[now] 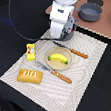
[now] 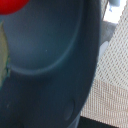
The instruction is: Interact with the objects in diverse but meaningful ways.
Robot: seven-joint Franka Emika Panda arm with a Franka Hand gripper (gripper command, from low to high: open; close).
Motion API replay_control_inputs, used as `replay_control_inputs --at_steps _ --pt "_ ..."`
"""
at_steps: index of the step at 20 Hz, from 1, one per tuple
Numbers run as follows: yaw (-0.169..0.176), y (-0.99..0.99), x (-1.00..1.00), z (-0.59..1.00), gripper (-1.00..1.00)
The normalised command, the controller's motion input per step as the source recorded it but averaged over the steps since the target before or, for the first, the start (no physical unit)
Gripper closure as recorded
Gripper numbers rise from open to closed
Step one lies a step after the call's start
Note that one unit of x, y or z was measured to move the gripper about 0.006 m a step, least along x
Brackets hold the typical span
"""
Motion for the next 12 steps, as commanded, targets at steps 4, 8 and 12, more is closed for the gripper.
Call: replay_control_inputs --at_steps 4,8,12 --pt "0.0 0.0 0.03 -0.12 1.0" --pt "0.0 -0.03 0.02 -0.05 1.0" --pt "0.001 -0.05 0.0 -0.03 1.0"
